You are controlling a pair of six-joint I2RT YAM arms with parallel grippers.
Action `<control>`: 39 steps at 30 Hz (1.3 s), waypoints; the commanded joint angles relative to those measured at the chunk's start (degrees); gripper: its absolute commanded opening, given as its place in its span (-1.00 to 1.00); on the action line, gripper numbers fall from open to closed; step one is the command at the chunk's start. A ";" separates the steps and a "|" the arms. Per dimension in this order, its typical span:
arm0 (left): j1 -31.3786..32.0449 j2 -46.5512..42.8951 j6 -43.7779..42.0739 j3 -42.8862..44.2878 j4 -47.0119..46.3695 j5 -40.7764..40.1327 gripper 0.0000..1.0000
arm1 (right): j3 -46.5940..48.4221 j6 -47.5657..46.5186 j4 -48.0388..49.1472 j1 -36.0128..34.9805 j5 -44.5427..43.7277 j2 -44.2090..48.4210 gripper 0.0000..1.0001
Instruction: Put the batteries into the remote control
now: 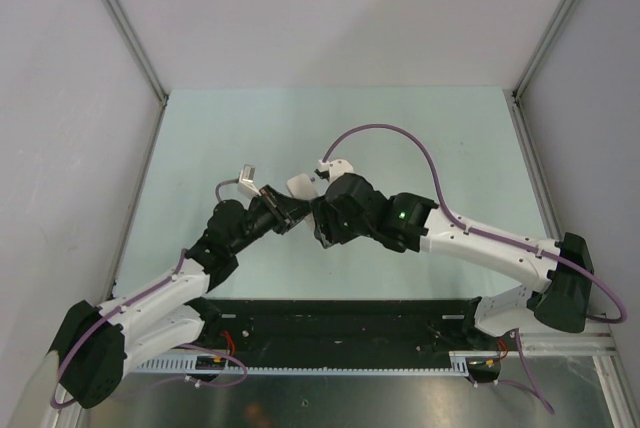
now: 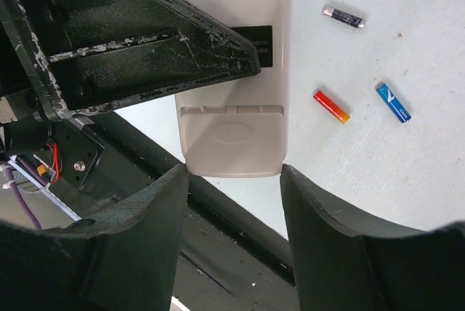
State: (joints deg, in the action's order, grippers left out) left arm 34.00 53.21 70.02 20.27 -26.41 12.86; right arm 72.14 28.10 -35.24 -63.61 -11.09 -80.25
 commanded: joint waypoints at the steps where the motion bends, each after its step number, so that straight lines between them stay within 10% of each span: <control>1: -0.34 -1.18 -0.06 2.32 -3.12 1.29 -1.00 | 2.66 -1.38 1.41 0.42 0.55 -0.26 0.13; 15: -0.34 -1.09 -0.50 2.05 -3.12 0.06 -1.00 | 2.66 -1.38 0.88 0.42 0.98 0.44 -0.30; 39: -0.69 -1.01 -3.22 1.52 -3.12 -1.88 -1.00 | 2.31 -0.32 -0.36 2.18 2.21 3.17 -0.42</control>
State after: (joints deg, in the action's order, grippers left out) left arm 33.56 52.10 67.02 20.27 -26.41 10.87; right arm 72.16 27.14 -37.54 -62.08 -9.98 -78.78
